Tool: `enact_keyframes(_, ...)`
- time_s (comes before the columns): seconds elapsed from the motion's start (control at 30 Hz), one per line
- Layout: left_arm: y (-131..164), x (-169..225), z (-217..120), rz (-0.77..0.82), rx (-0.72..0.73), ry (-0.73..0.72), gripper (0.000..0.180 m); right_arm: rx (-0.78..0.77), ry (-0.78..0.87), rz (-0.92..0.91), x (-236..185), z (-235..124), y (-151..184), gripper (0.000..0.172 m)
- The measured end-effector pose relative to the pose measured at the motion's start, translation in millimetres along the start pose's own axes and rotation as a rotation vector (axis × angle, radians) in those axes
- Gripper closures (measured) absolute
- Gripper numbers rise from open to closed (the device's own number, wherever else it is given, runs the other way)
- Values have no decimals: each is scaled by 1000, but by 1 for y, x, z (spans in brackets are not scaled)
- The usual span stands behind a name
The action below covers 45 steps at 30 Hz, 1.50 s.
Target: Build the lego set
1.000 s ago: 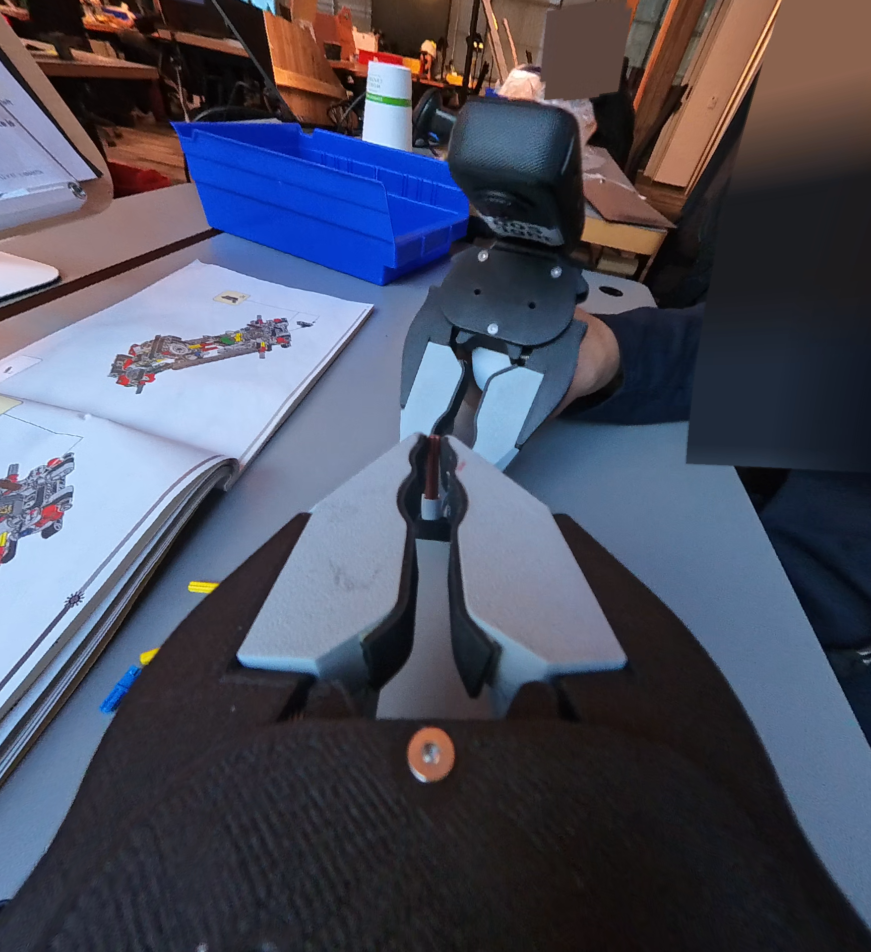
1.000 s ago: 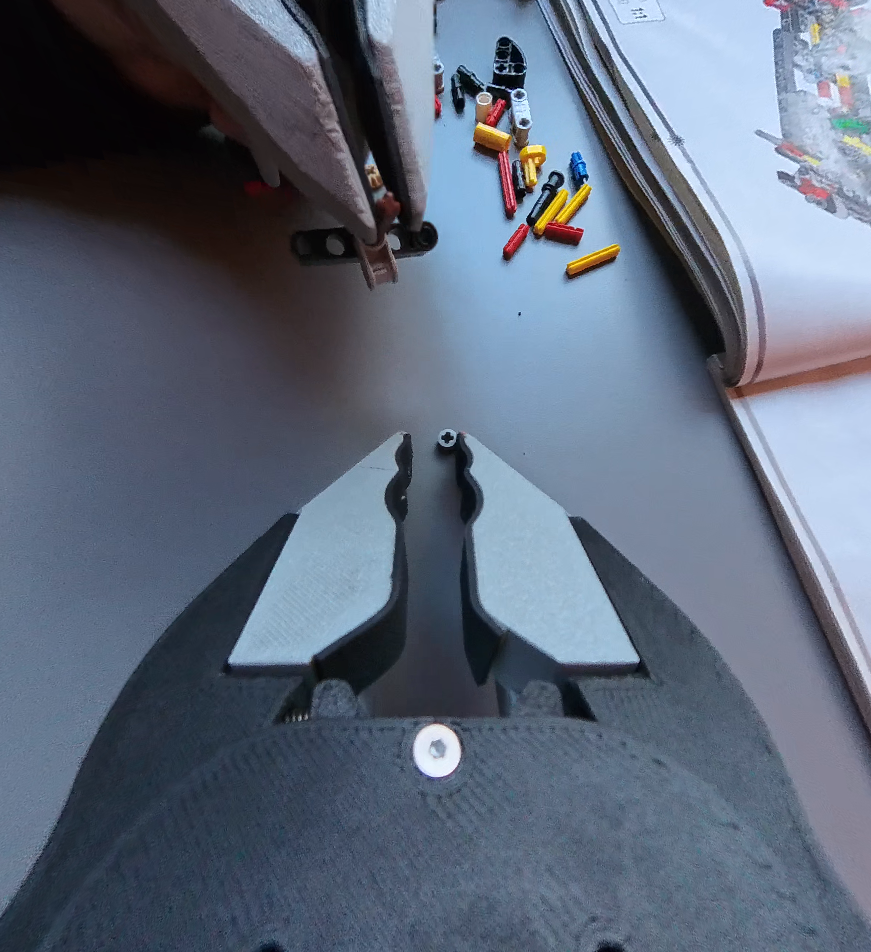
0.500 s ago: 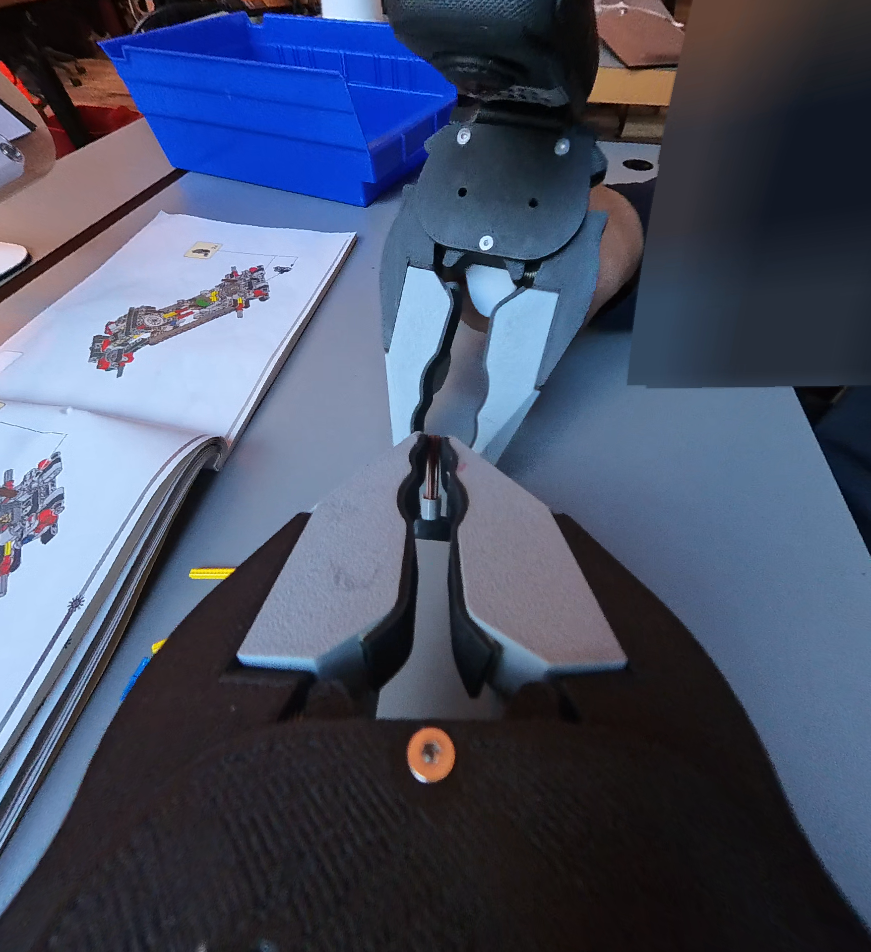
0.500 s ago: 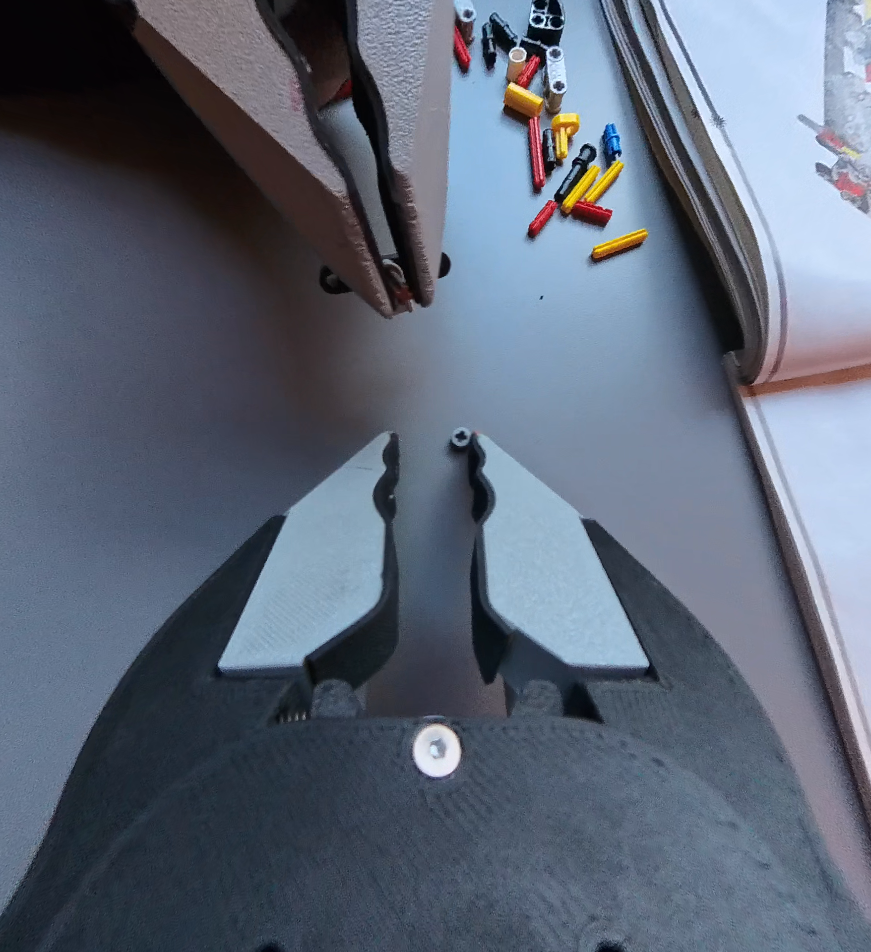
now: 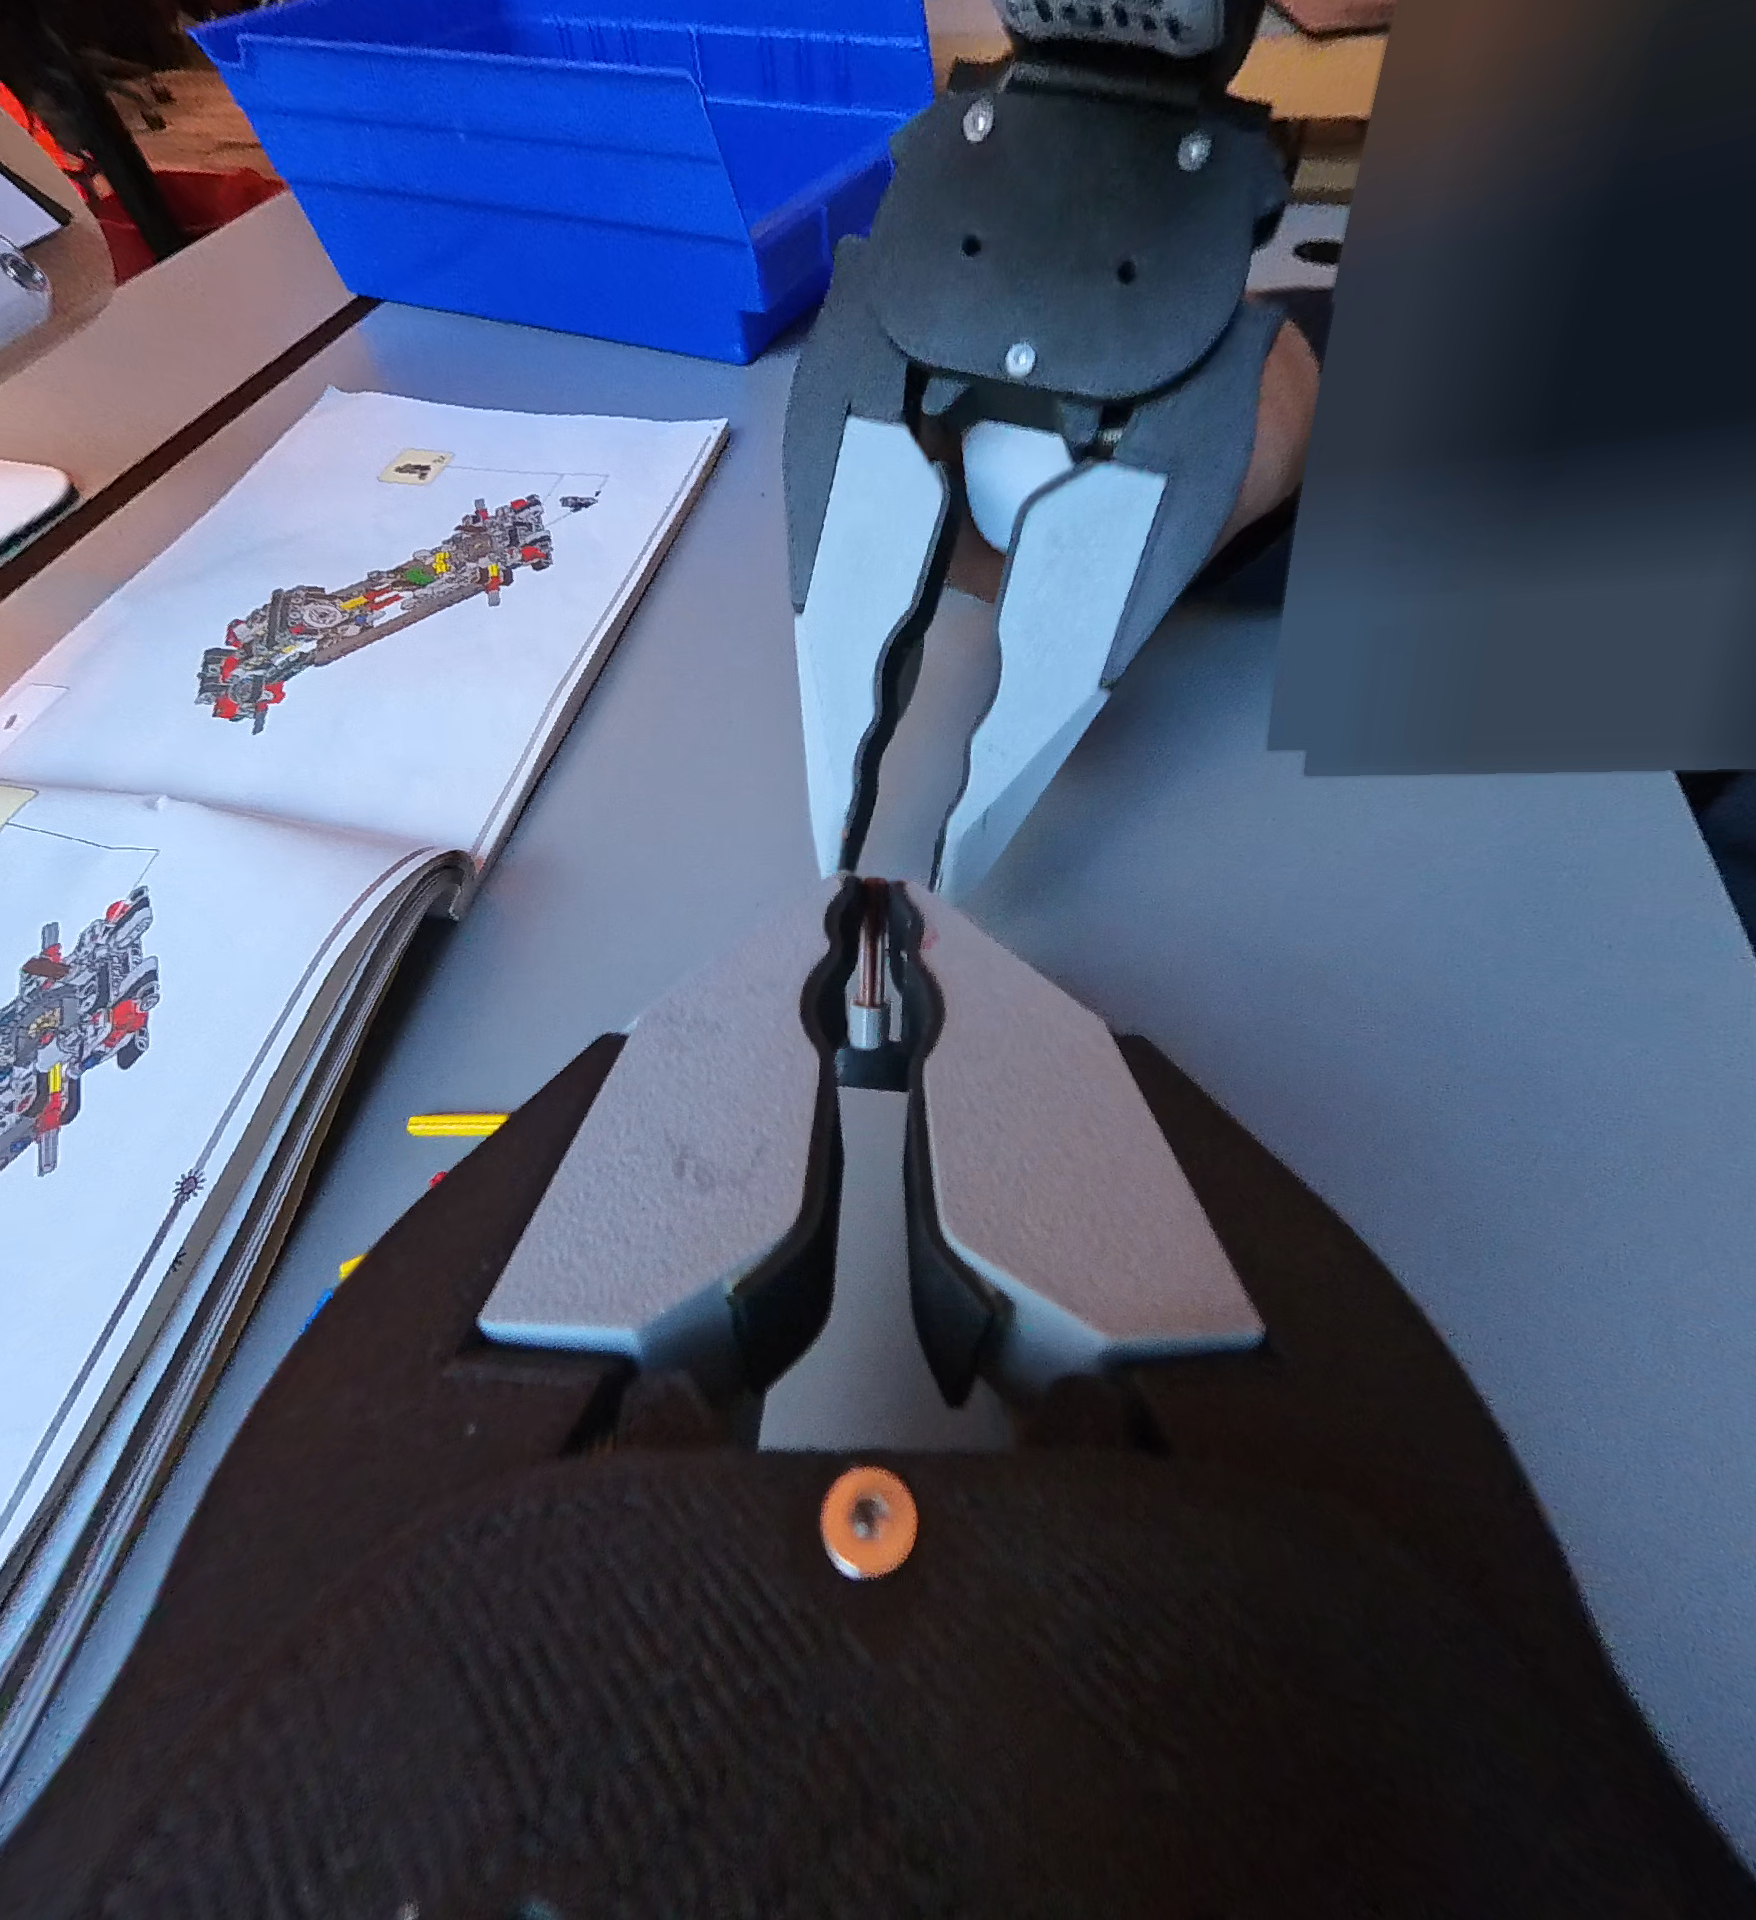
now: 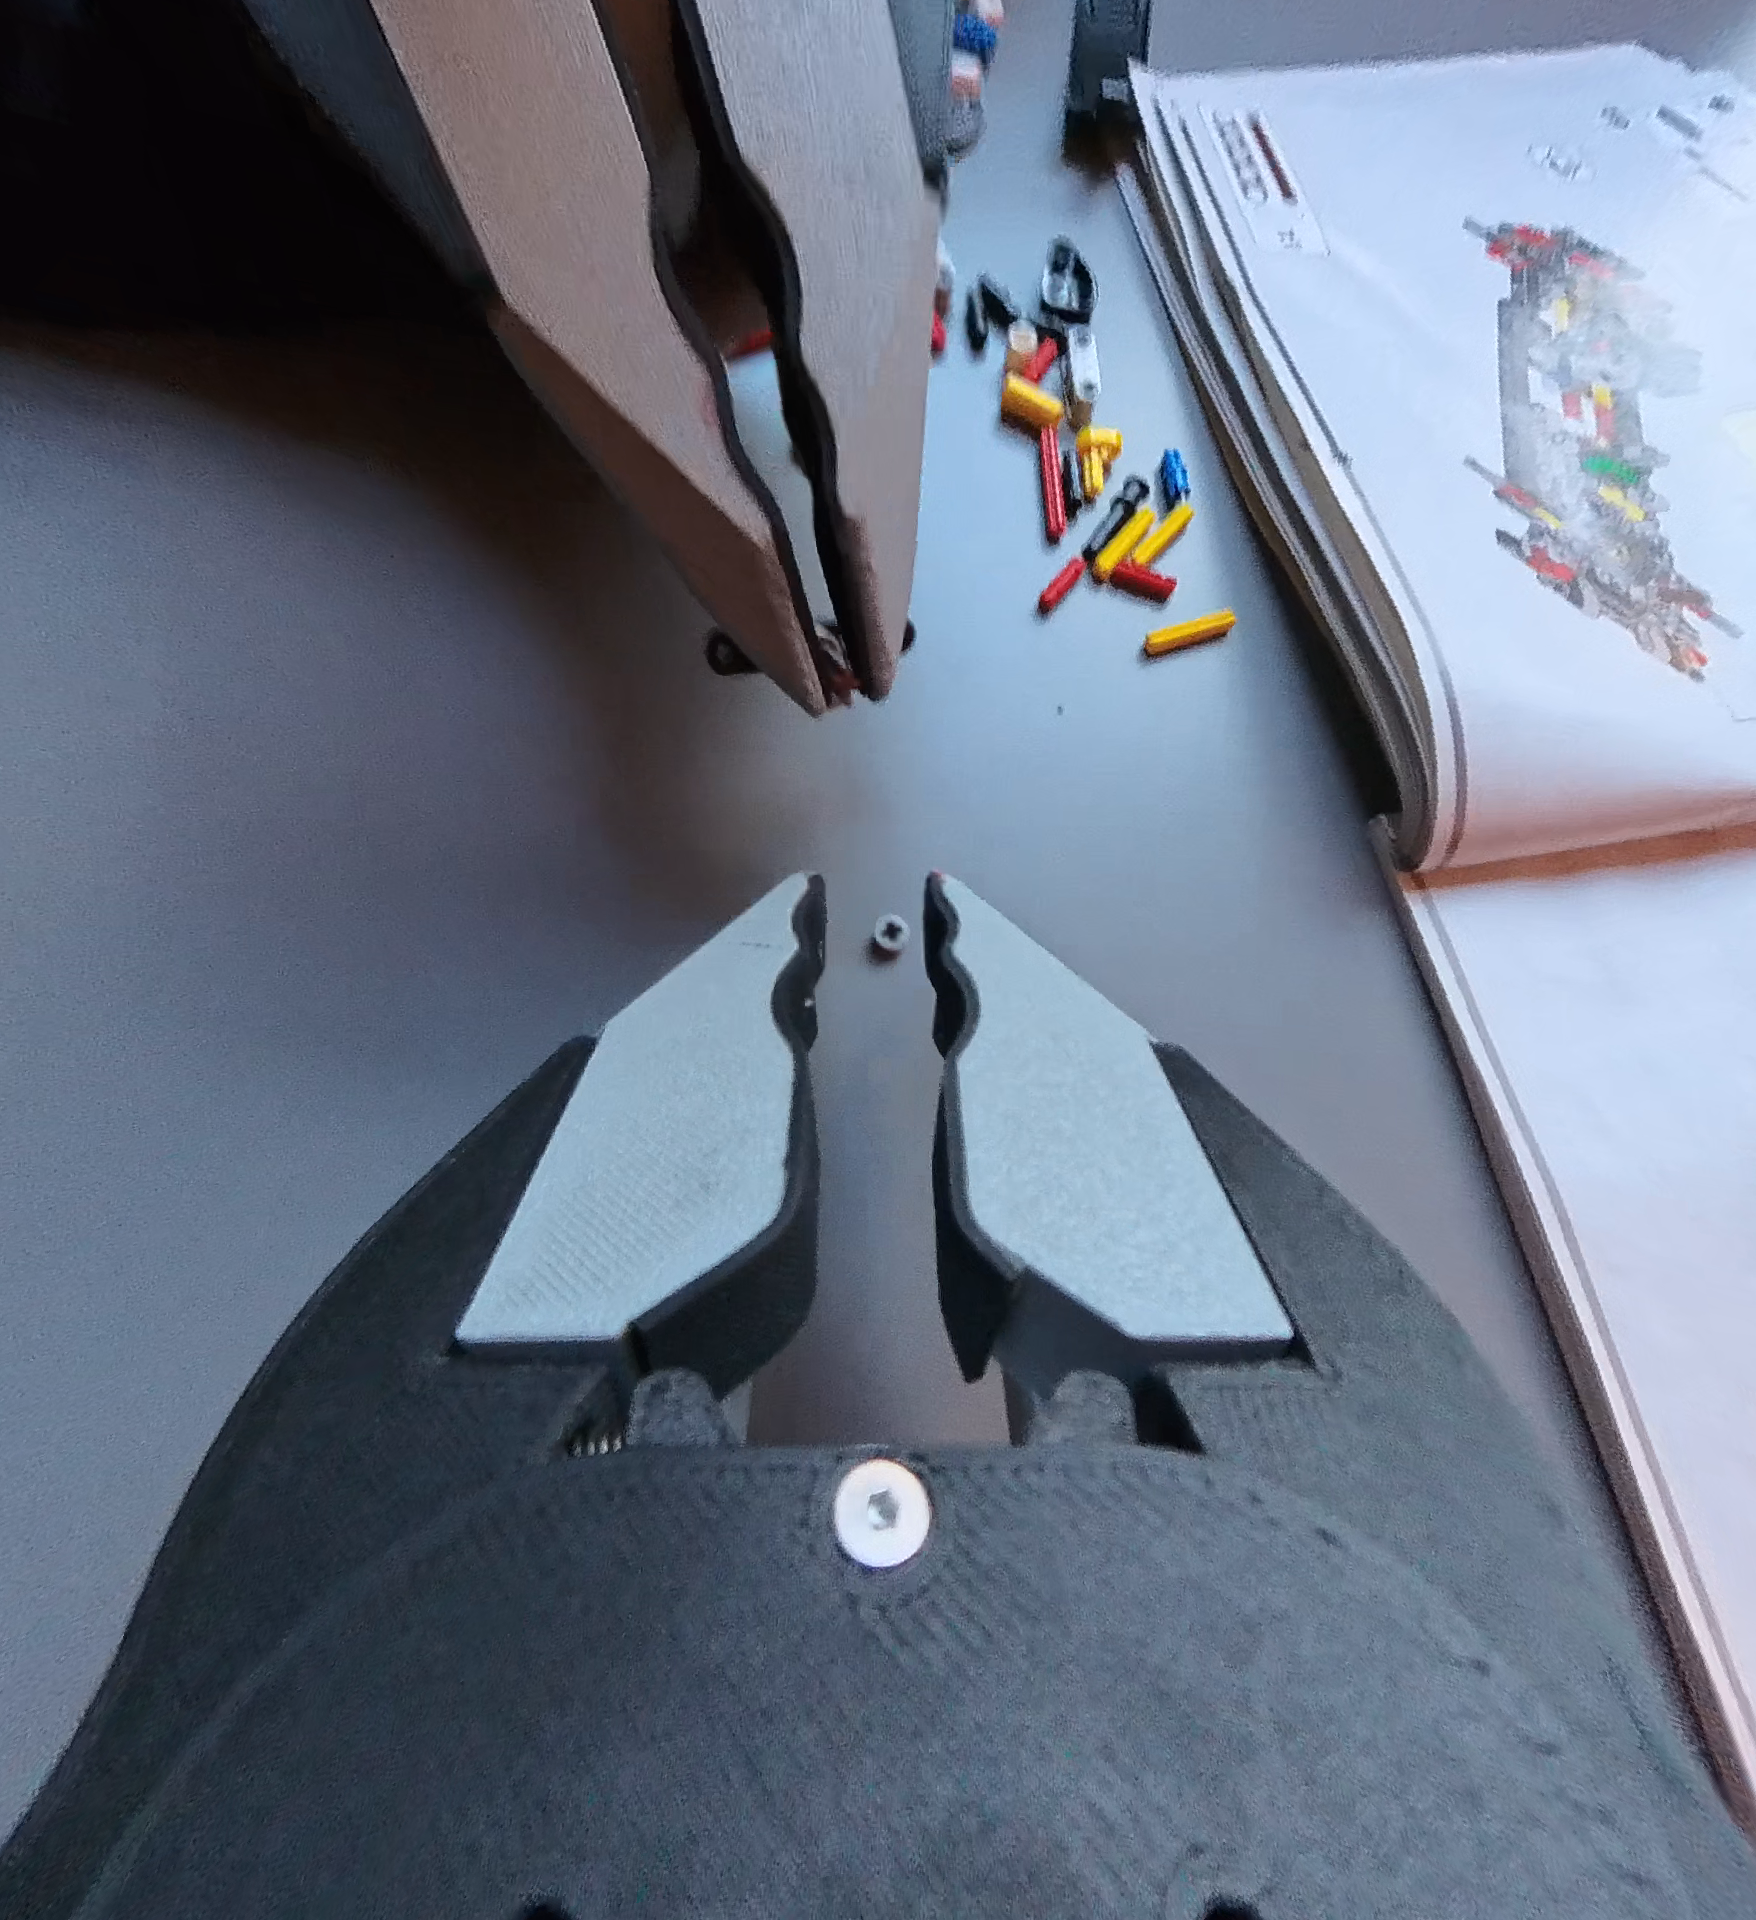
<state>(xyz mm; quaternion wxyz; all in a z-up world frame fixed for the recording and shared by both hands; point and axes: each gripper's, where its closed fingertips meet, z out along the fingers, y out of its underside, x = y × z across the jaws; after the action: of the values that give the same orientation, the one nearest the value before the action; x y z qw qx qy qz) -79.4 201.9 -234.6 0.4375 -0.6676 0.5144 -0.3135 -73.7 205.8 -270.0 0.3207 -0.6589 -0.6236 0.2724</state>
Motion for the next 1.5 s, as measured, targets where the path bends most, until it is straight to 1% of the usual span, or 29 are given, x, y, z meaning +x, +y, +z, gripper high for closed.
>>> enact_keyframes(0.1,3,-1,2,76,-27,-42,179,119,-61,57,-5,-9,-17,161)
enact_keyframes(0.23,5,1,4,256,-70,-121,179,242,-161,236,-3,-19,-30,168)
enact_keyframes(0.3,2,0,5,285,-58,-152,179,279,-227,311,-3,-22,-33,165)
enact_keyframes(0.33,-4,-2,4,238,-22,-151,178,295,-249,328,-4,-23,-35,162)
enact_keyframes(0.4,-20,-6,-2,53,107,-106,178,312,-230,316,-4,-22,-38,157)
enact_keyframes(0.47,-34,-18,-11,-109,235,-85,178,318,-145,270,1,-20,-40,151)
enact_keyframes(0.5,-37,-23,-15,-162,270,-79,178,329,-95,248,4,-20,-43,151)
enact_keyframes(0.6,-45,-24,-21,-251,353,-26,178,407,16,213,12,-27,-55,155)
enact_keyframes(0.67,-54,-21,-25,-312,429,29,178,473,10,221,12,-33,-65,157)
enact_keyframes(0.73,-60,-20,-27,-363,483,71,178,521,-33,237,8,-37,-71,159)
enact_keyframes(0.8,-63,-19,-28,-387,511,95,178,553,-70,252,6,-40,-75,160)
enact_keyframes(0.93,-62,-16,-24,-376,503,106,178,613,-113,275,5,-46,-82,162)
enact_keyframes(1.13,-67,-10,-23,-366,517,124,178,601,-164,278,0,-43,-81,168)
enact_keyframes(1.27,-67,-10,-23,-365,518,125,178,595,-148,263,0,-41,-82,172)
enact_keyframes(1.43,-69,-10,-25,-375,529,124,178,617,-174,287,0,-42,-84,172)
enact_keyframes(1.5,-69,-9,-24,-367,526,121,178,626,-183,285,-1,-43,-85,169)
